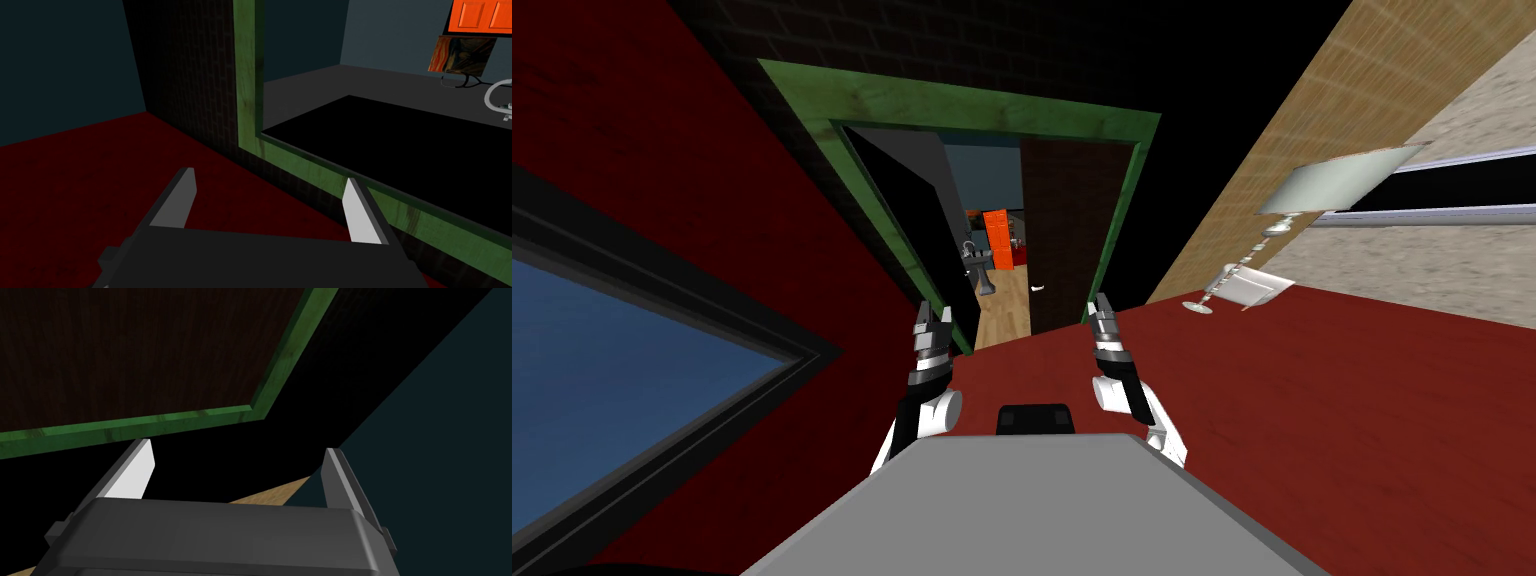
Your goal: Push the door open
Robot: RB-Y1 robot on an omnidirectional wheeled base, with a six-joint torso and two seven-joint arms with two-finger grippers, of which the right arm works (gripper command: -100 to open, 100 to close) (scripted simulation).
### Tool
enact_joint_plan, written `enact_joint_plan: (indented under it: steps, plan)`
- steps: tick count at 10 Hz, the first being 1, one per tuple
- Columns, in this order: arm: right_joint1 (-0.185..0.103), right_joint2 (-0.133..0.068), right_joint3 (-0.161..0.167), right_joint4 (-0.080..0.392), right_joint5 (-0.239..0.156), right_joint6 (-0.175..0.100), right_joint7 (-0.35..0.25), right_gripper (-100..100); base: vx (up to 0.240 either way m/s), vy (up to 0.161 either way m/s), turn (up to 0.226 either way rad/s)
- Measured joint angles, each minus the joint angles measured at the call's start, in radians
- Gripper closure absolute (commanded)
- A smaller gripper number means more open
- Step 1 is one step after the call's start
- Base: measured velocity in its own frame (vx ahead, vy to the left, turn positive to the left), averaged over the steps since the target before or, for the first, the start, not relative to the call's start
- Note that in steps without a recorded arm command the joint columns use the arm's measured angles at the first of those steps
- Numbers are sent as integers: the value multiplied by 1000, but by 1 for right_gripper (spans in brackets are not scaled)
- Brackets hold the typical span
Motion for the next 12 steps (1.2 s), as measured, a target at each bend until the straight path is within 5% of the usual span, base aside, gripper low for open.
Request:
enact_joint_plan:
  steps: [12]
  plan:
    - [-116,-45,41,340,-32,-87,-18,-100,89,-9,13]
